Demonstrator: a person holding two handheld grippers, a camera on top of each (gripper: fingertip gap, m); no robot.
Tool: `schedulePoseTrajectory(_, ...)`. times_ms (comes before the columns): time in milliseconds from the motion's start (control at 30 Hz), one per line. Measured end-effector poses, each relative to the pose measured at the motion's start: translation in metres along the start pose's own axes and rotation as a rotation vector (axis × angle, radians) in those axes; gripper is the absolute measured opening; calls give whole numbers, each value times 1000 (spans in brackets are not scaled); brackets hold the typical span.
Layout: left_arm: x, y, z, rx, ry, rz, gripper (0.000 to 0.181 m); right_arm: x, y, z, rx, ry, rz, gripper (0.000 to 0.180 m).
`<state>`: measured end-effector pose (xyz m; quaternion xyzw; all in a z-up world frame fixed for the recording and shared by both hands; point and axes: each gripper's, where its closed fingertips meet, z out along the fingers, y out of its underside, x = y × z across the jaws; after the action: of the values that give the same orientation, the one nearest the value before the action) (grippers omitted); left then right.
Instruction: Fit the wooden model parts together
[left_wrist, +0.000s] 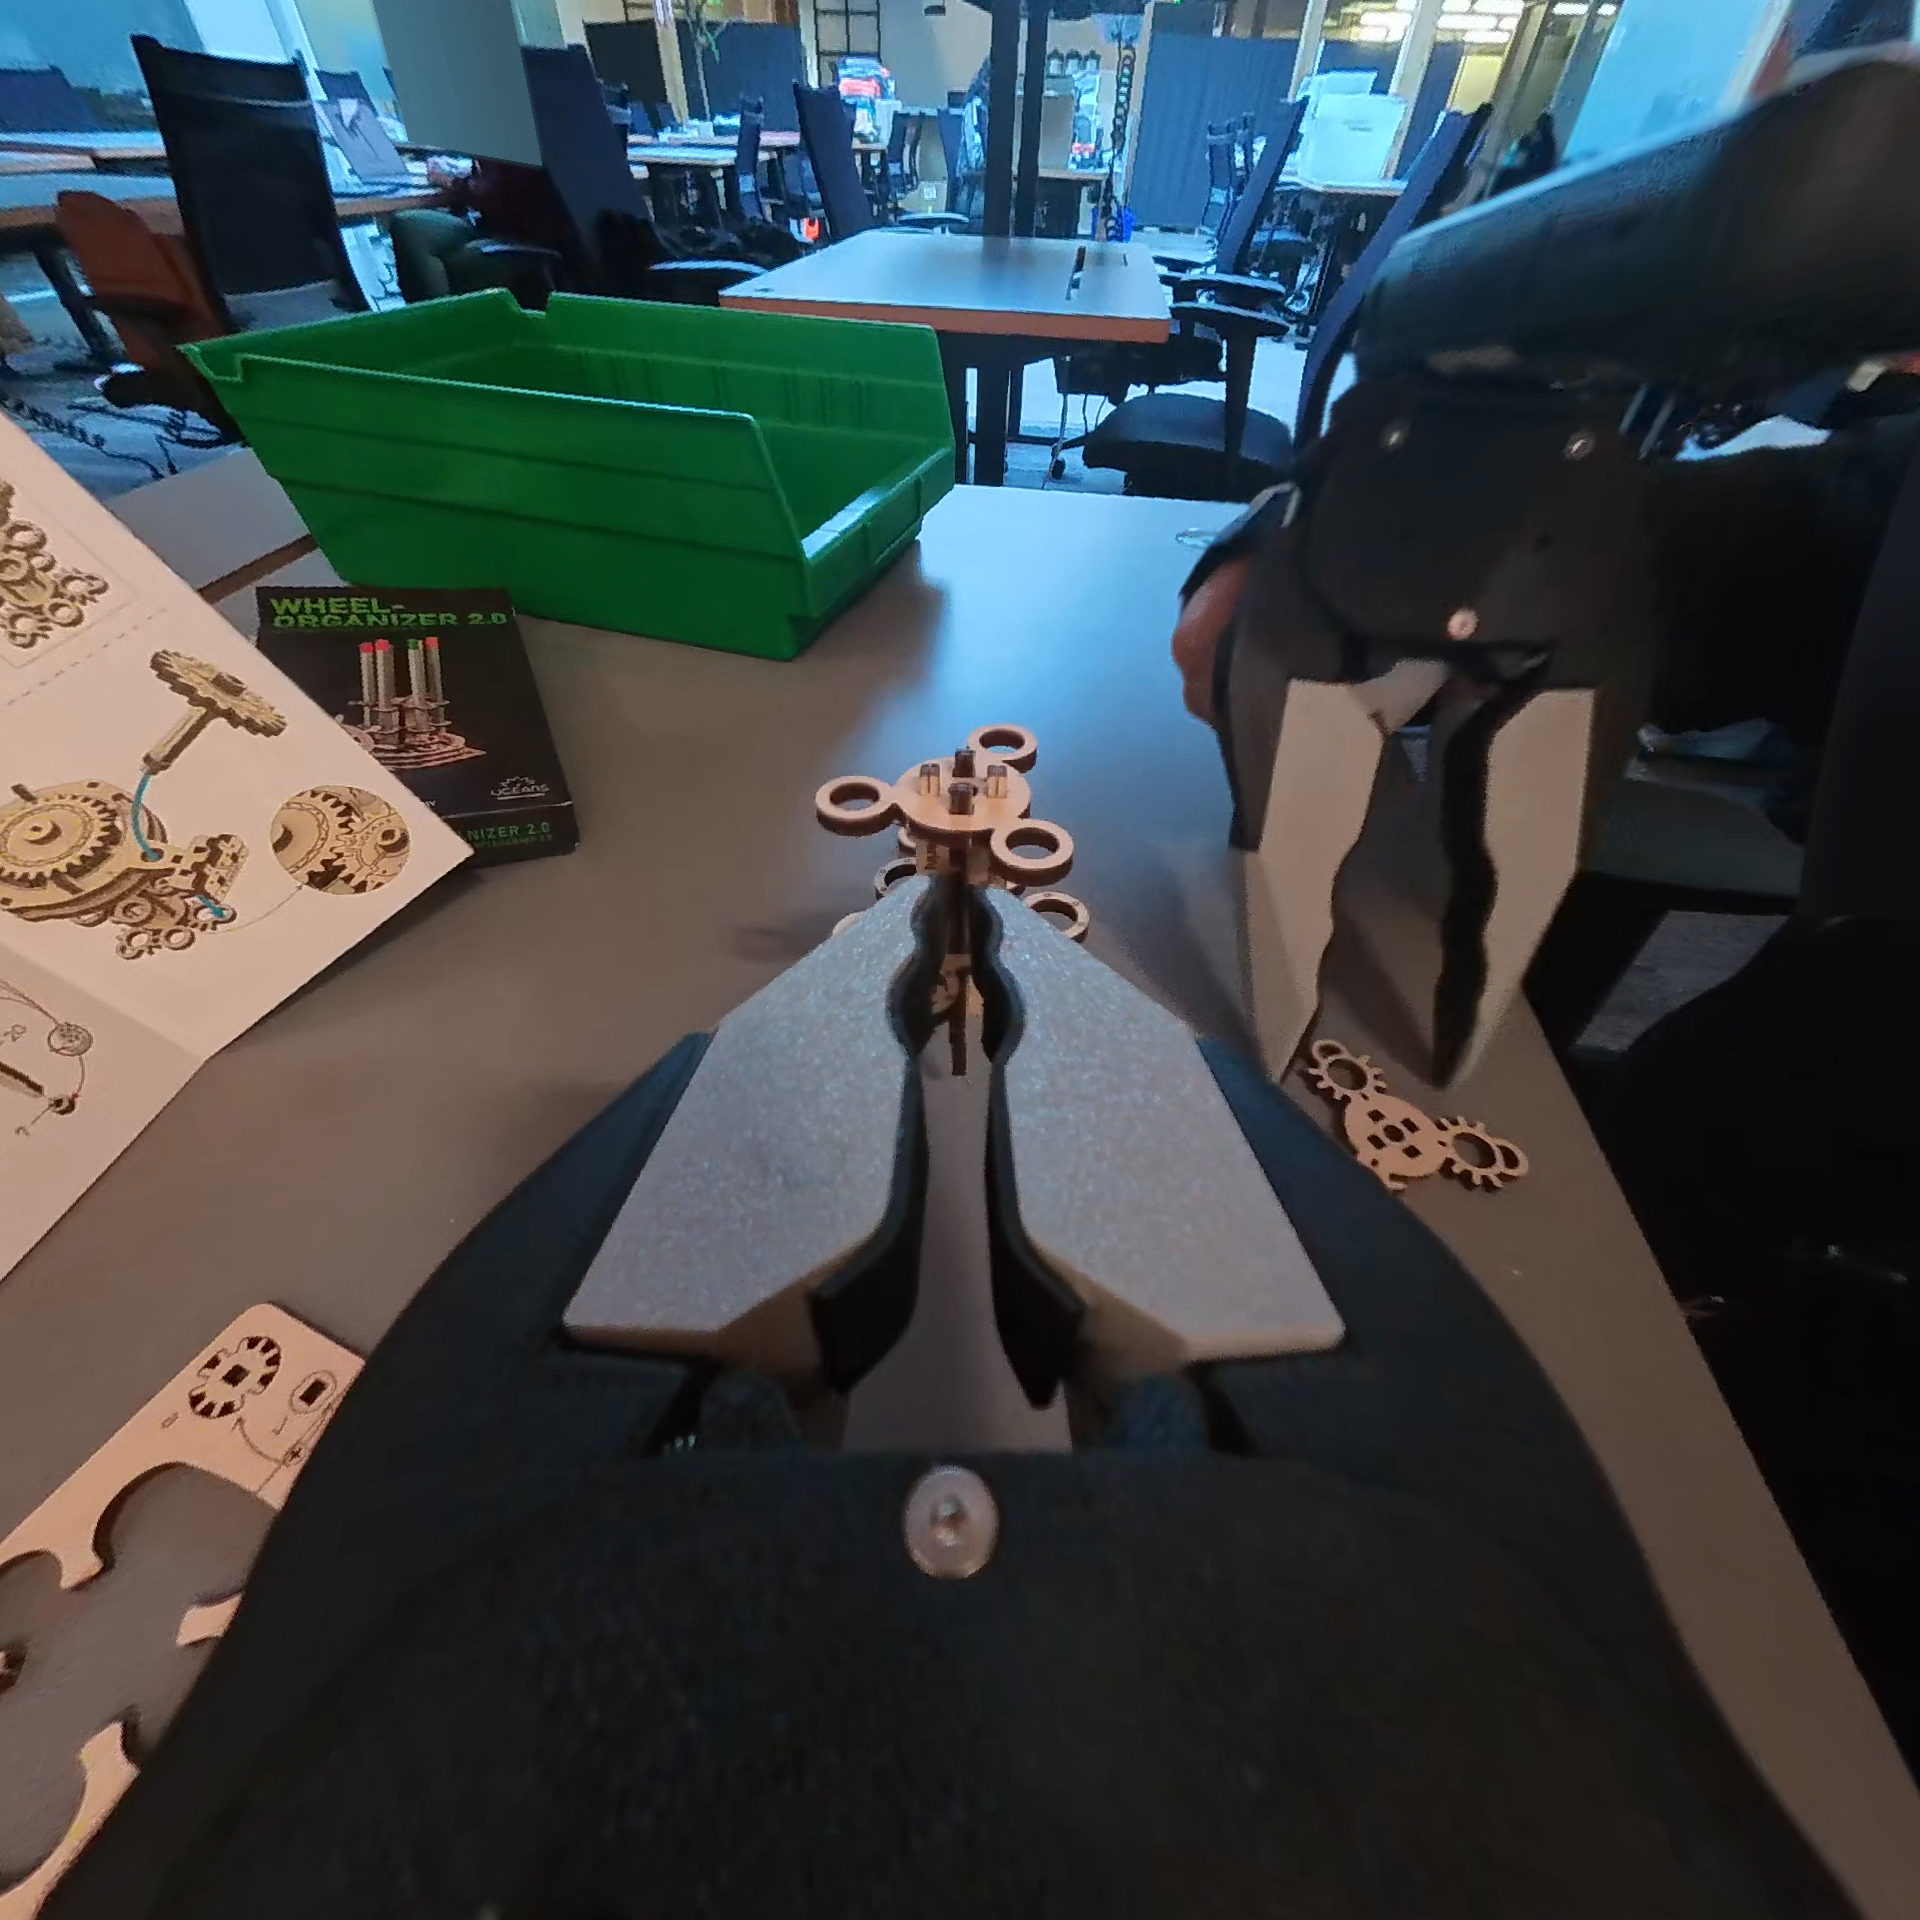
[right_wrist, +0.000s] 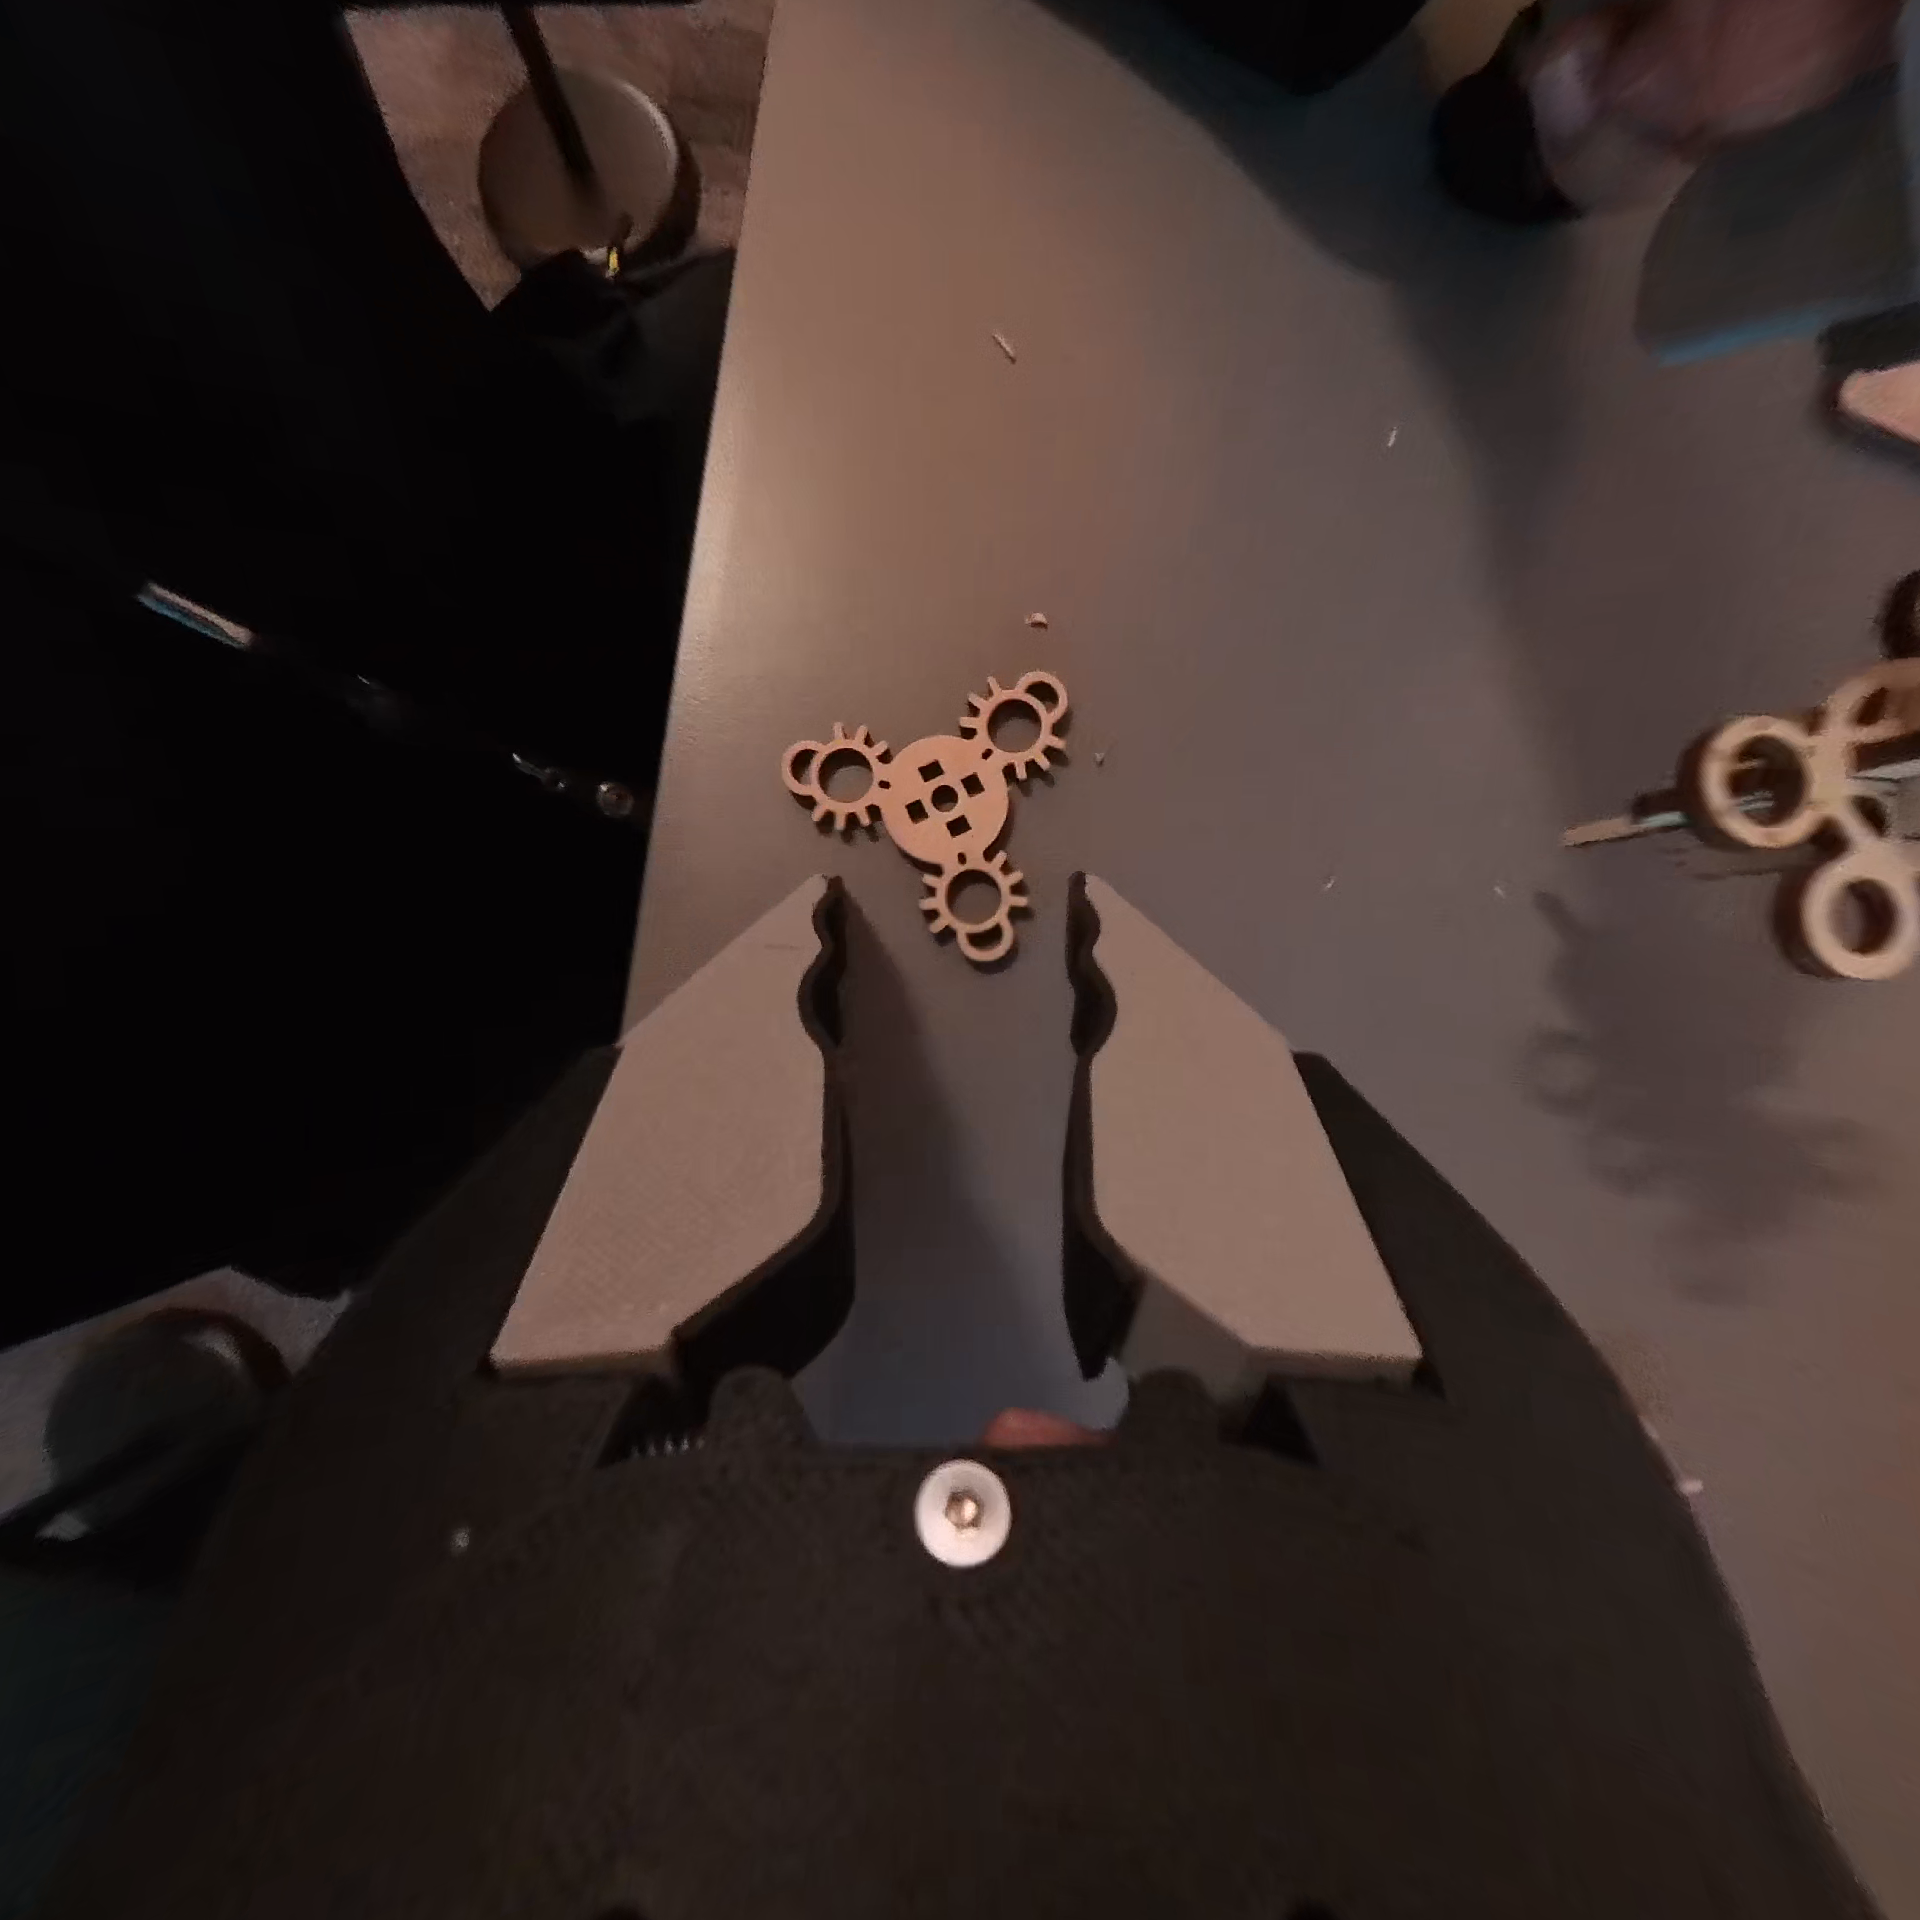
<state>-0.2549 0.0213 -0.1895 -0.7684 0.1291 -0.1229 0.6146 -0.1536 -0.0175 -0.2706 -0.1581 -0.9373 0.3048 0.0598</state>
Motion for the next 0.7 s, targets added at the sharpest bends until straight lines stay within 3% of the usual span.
schedulePoseTrajectory(33,-1,-1,-1,5,0,-6,0,0,-3,2,15,-18,-7,37)
schedulePoseTrajectory(133,-3,0,-2,5,-4,-19,0,5,-6,4,29,-39,-16,16)
schedulePoseTrajectory(300,-7,3,-3,-17,-23,-23,0,-4,-15,1,65,-156,142,15)
schedulePoseTrajectory(533,-9,-1,-6,-6,-32,-31,0,8,-23,-32,270,-574,863,15)
schedulePoseTrajectory(700,-7,-4,-8,3,-32,-22,0,37,-7,-32,354,-596,1102,15)
